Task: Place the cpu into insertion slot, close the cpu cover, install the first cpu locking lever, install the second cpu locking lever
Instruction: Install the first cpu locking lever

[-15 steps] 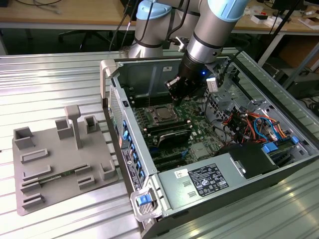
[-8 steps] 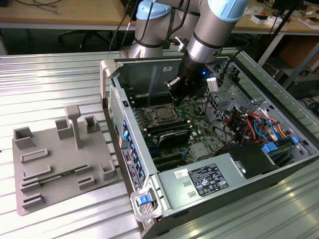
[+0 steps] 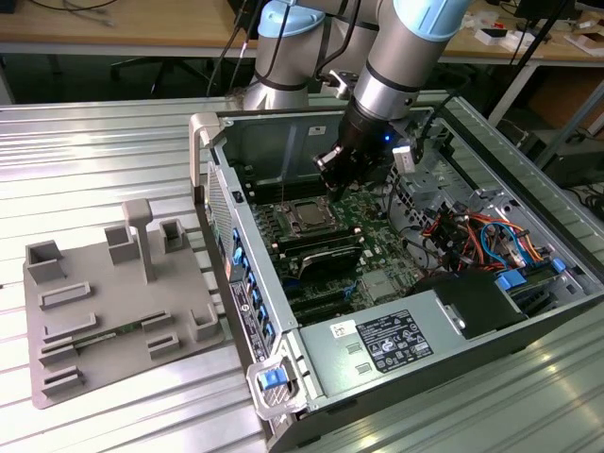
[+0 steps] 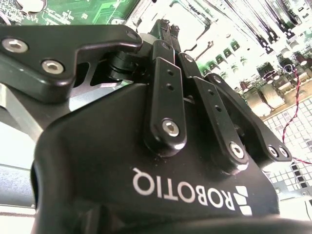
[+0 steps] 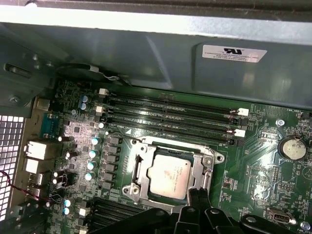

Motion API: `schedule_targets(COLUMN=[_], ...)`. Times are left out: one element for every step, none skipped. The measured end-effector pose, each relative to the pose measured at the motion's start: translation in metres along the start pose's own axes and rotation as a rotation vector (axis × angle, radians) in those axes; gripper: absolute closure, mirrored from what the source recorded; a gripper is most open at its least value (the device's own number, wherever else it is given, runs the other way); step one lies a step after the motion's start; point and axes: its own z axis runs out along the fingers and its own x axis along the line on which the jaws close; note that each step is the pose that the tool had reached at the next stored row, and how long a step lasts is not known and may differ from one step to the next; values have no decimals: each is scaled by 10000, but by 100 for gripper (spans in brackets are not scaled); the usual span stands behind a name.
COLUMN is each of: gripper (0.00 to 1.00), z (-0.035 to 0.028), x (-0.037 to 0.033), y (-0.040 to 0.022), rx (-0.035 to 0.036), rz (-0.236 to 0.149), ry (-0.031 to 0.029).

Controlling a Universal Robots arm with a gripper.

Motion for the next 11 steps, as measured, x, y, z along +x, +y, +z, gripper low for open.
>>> schedule_targets(gripper=[89,89,89,89,89,89,89,89,89,89,89], z=[0,0,0,0,1,1,2,3,3,5,5], x=[0,0,0,1,6,16,25,39,50,65,71], y=[0,0,0,0,1,3,4,7,8,11,12], rx=[0,0,0,0,0,1,0,0,1,1,1], rz=[-1,-1,-3,-3,-1,-2,-2,-3,-2,-2,-2], ry=[-1,0,0,0,0,-1,-2,-5,-7,-10,-11])
